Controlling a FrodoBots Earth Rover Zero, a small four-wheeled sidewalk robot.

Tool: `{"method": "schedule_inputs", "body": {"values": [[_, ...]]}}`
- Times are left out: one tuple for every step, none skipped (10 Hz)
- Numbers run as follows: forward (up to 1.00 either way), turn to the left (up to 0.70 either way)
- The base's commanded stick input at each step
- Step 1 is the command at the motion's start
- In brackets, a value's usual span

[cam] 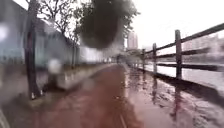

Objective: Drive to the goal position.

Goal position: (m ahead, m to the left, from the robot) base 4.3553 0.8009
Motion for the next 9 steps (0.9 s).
{"method": "schedule_inputs", "body": {"values": [[1.0,0.01],[1.0,0.01],[1.0,0.01],[1.0,0.01],[1.0,0.01],[1.0,0.01],[1.0,0.01],[1.0,0.01],[1.0,0.01]]}}
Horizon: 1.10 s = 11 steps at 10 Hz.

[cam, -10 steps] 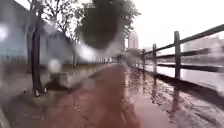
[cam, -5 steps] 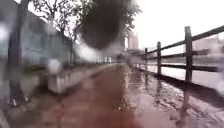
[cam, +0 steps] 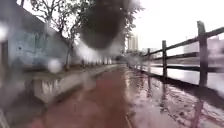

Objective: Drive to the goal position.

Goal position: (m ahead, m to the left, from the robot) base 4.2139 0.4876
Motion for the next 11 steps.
{"method": "schedule_inputs", "body": {"values": [[1.0,0.01],[1.0,-0.01],[1.0,-0.06],[1.0,-0.16],[1.0,-0.03],[1.0,0.01],[1.0,0.01],[1.0,0.01],[1.0,0.01],[1.0,0.01],[1.0,0.01]]}}
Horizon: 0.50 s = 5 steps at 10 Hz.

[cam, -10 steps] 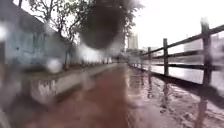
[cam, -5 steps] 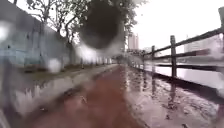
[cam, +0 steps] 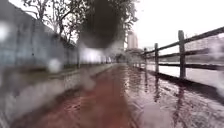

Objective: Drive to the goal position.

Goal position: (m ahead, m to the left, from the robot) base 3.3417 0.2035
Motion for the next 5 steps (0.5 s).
{"method": "schedule_inputs", "body": {"values": [[1.0,0.01],[1.0,0.01],[1.0,0.01],[1.0,0.01],[1.0,0.01]]}}
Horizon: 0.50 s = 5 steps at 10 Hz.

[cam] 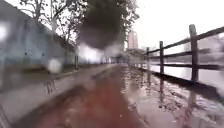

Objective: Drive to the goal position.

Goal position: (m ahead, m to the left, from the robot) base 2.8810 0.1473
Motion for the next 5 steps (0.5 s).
{"method": "schedule_inputs", "body": {"values": [[1.0,0.01],[1.0,0.01],[1.0,0.01],[1.0,0.01],[1.0,0.01]]}}
